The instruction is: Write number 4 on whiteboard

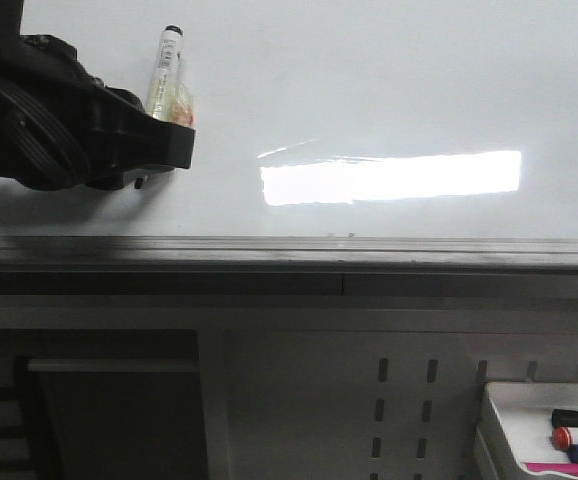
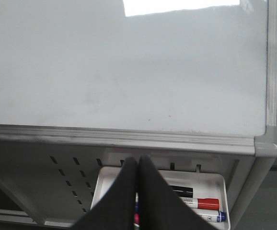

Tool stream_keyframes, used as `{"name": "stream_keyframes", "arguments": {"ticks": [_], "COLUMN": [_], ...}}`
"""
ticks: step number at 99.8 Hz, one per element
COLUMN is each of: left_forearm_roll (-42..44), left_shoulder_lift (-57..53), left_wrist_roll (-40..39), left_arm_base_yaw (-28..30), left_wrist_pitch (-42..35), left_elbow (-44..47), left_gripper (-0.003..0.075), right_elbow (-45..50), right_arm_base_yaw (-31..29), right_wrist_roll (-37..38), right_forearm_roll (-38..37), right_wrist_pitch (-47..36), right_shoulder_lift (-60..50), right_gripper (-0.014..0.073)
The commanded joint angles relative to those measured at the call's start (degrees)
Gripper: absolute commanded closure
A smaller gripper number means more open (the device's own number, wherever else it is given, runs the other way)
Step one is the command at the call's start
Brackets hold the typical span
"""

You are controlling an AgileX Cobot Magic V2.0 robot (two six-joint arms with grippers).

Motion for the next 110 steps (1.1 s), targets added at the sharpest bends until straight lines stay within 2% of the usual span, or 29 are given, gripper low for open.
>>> {"name": "stream_keyframes", "arguments": {"ticks": [1,2,15,21,28,43,69,76,88,95,110], "left_forearm_roll": [-0.4,-0.4,0.7,4.7,9.9,22.5,41.1,42.6,45.1,47.2,48.9], "left_shoulder_lift": [-0.8,-0.8,-2.3,-3.9,-6.4,-13.4,-24.4,-25.5,-25.9,-25.9,-25.9], "left_wrist_roll": [-0.6,-0.6,-0.6,-0.6,-0.6,-0.6,-0.6,-0.6,-0.6,-0.6,-0.6], "left_arm_base_yaw": [-0.3,-0.3,-0.3,-0.4,-1.0,-4.5,-11.6,-12.0,-12.0,-12.5,-13.0], "left_wrist_pitch": [-1.0,-0.9,1.6,3.6,5.7,10.8,16.4,17.2,17.5,15.5,10.3], "left_elbow": [-1.3,-1.3,-1.3,-1.3,-1.3,-1.3,-1.2,-1.2,-0.4,0.8,3.7], "left_gripper": [0.0721,0.0741,0.0741,0.0741,0.0741,0.0741,0.074,0.074,0.074,0.074,0.074], "right_elbow": [-2.1,-2.2,-4.0,-5.9,-8.5,-15.2,-24.4,-25.7,-27.5,-28.3,-29.1], "right_arm_base_yaw": [0.1,0.1,1.0,2.4,5.0,14.1,31.4,35.3,40.3,42.6,45.3], "right_wrist_roll": [-0.1,-0.1,-0.1,-0.4,-4.1,-16.0,-17.7,-17.7,-17.7,-17.7,-17.7], "right_forearm_roll": [0.2,0.4,2.0,3.1,6.0,16.3,17.0,17.0,17.0,17.0,16.8], "right_wrist_pitch": [-4.3,-4.3,-2.0,-1.1,-0.5,-0.5,-0.7,-0.7,-1.2,-2.1,-4.6], "right_shoulder_lift": [0.9,0.9,1.4,2.6,4.8,12.0,24.1,26.5,29.3,30.1,31.1], "right_gripper": [0.0638,0.0638,0.0638,0.0638,0.0638,0.0638,0.0634,0.0577,0.0318,0.0211,0.0202]}}
